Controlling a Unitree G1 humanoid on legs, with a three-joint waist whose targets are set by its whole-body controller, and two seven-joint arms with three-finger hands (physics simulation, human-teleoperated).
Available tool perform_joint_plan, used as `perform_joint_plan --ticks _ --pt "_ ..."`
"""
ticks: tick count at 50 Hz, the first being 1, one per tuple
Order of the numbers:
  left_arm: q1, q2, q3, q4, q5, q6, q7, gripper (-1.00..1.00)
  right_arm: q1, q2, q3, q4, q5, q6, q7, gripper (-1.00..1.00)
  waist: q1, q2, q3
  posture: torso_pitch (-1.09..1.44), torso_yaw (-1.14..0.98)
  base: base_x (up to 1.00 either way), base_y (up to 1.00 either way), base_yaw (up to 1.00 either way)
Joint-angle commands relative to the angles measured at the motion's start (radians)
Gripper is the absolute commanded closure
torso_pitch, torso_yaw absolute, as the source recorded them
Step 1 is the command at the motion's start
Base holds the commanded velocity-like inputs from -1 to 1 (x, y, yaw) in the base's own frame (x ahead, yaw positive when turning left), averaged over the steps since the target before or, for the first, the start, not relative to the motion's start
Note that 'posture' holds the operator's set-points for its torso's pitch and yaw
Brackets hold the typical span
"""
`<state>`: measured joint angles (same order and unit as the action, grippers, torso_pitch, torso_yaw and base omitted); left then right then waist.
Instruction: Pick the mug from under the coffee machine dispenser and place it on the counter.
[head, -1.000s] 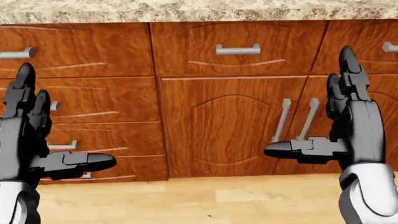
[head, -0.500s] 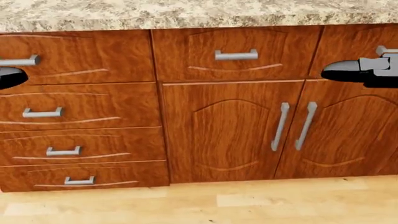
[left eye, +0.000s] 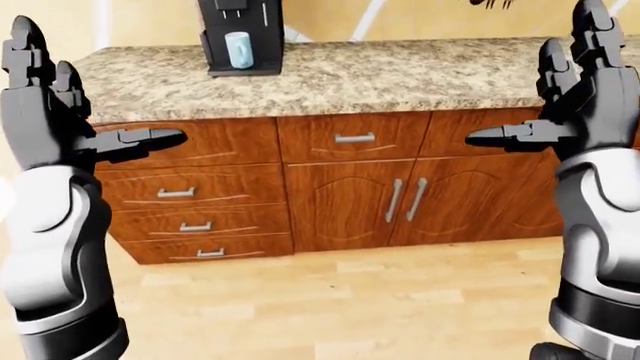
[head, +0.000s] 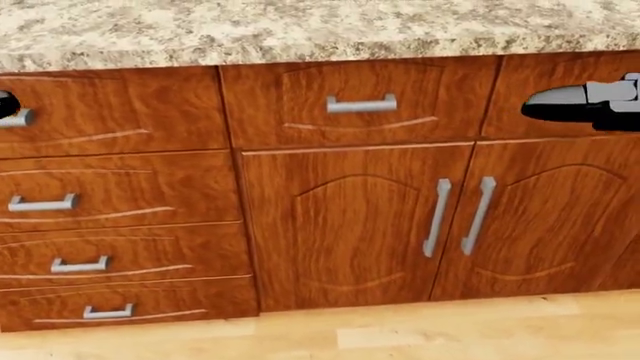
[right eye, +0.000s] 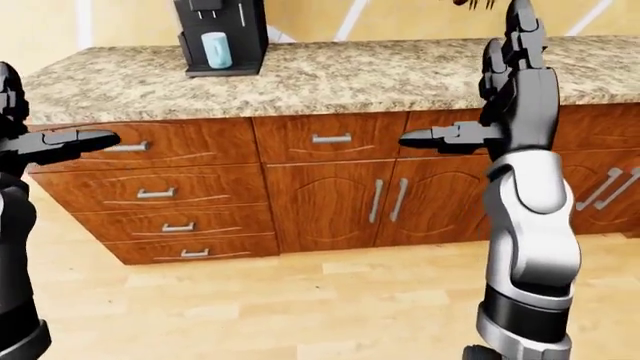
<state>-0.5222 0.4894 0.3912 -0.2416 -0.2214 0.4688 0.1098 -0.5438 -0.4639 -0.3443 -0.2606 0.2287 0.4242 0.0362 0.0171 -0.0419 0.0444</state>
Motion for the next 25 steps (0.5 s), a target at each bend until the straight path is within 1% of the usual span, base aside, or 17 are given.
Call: perform_joint_plan --ticks 1,2,3,4,6,7,9,11,13,14,15,16,17,18,19,22,25 --pt "-0.021 0.010 0.001 -0.024 0.002 -0.020 -0.004 -1.00 -0.019 -0.014 -0.013 -0.020 -0.002 -0.022 -0.002 -1.00 -0.002 -0.027 -0.027 0.00 0.00 0.22 0.09 0.00" --pt "-0.019 0.009 0.001 -0.021 0.003 -0.023 -0.004 -1.00 -0.018 -0.015 -0.013 -0.021 -0.002 -0.022 -0.001 -1.00 -0.016 0.012 -0.014 0.00 0.00 0.22 0.09 0.00" --pt "-0.018 0.009 0.001 -0.024 0.003 -0.021 -0.004 -1.00 -0.017 -0.015 -0.013 -0.022 -0.002 -0.022 0.000 -1.00 -0.010 -0.007 -0.015 0.00 0.00 0.23 0.16 0.00" --pt "-0.020 0.010 0.001 -0.026 0.003 -0.018 -0.004 -1.00 -0.019 -0.015 -0.013 -0.023 -0.001 -0.019 0.001 -1.00 -0.015 -0.010 -0.014 0.00 0.00 0.24 0.20 0.00" --pt "-0.025 0.012 0.002 -0.032 0.000 -0.008 -0.003 -1.00 -0.018 -0.015 -0.012 -0.025 -0.001 -0.018 0.004 -1.00 -0.019 -0.008 -0.020 0.00 0.00 0.23 0.22 0.00" --pt "-0.027 0.013 0.004 -0.032 -0.002 -0.005 -0.002 -1.00 -0.017 -0.014 -0.012 -0.025 -0.001 -0.018 0.005 -1.00 -0.020 -0.003 -0.020 0.00 0.00 0.23 0.23 0.00" --pt "-0.028 0.014 0.006 -0.031 -0.005 -0.004 -0.001 -1.00 -0.017 -0.013 -0.012 -0.028 -0.001 -0.014 0.005 -1.00 -0.022 0.008 -0.011 0.00 0.00 0.24 0.27 0.00" --pt "-0.030 0.013 0.009 -0.034 -0.016 0.005 0.003 -1.00 -0.019 -0.014 -0.013 -0.031 0.001 -0.008 0.004 -1.00 -0.026 0.027 -0.007 0.00 0.00 0.24 0.27 0.00" --pt "-0.030 0.017 0.007 -0.030 -0.012 0.000 0.003 -1.00 -0.018 -0.014 -0.013 -0.034 0.001 -0.007 0.005 -1.00 -0.032 0.057 -0.011 0.00 0.00 0.23 0.27 0.00" --pt "-0.030 0.018 0.007 -0.028 -0.011 -0.001 0.003 -1.00 -0.019 -0.014 -0.013 -0.033 0.000 -0.007 0.005 -1.00 -0.035 0.077 -0.015 0.00 0.00 0.23 0.27 0.00" --pt "-0.031 0.019 0.006 -0.028 -0.012 -0.001 0.003 -1.00 -0.021 -0.015 -0.013 -0.033 0.001 -0.006 0.006 -1.00 -0.037 0.104 -0.021 0.00 0.00 0.24 0.27 0.00" --pt "-0.031 0.019 0.006 -0.029 -0.012 -0.001 0.004 -1.00 -0.022 -0.017 -0.014 -0.032 0.001 -0.006 0.007 -1.00 -0.038 0.142 -0.035 0.00 0.00 0.23 0.28 0.00" --pt "-0.031 0.018 0.005 -0.028 -0.012 -0.002 0.004 -1.00 -0.023 -0.017 -0.014 -0.030 0.001 -0.007 0.007 -1.00 -0.033 0.125 -0.036 0.00 0.00 0.24 0.28 0.00" --pt "-0.031 0.018 0.004 -0.026 -0.011 -0.004 0.004 -1.00 -0.022 -0.017 -0.014 -0.030 0.001 -0.007 0.007 -1.00 -0.027 0.125 -0.022 0.00 0.00 0.23 0.29 0.00" --pt "-0.031 0.018 0.004 -0.026 -0.011 -0.004 0.004 -1.00 -0.024 -0.018 -0.014 -0.029 0.001 -0.006 0.007 -1.00 -0.028 0.122 -0.015 0.00 0.00 0.23 0.30 0.00" --pt "-0.033 0.020 0.005 -0.023 -0.010 -0.005 0.004 -1.00 -0.025 -0.019 -0.014 -0.031 0.002 -0.004 0.008 -1.00 -0.018 0.085 -0.018 0.00 0.00 0.24 0.30 0.00" --pt "-0.033 0.019 0.003 -0.027 -0.010 -0.004 0.003 -1.00 -0.026 -0.020 -0.015 -0.032 0.003 -0.001 0.007 -1.00 -0.011 0.050 -0.008 0.00 0.00 0.23 0.32 0.00"
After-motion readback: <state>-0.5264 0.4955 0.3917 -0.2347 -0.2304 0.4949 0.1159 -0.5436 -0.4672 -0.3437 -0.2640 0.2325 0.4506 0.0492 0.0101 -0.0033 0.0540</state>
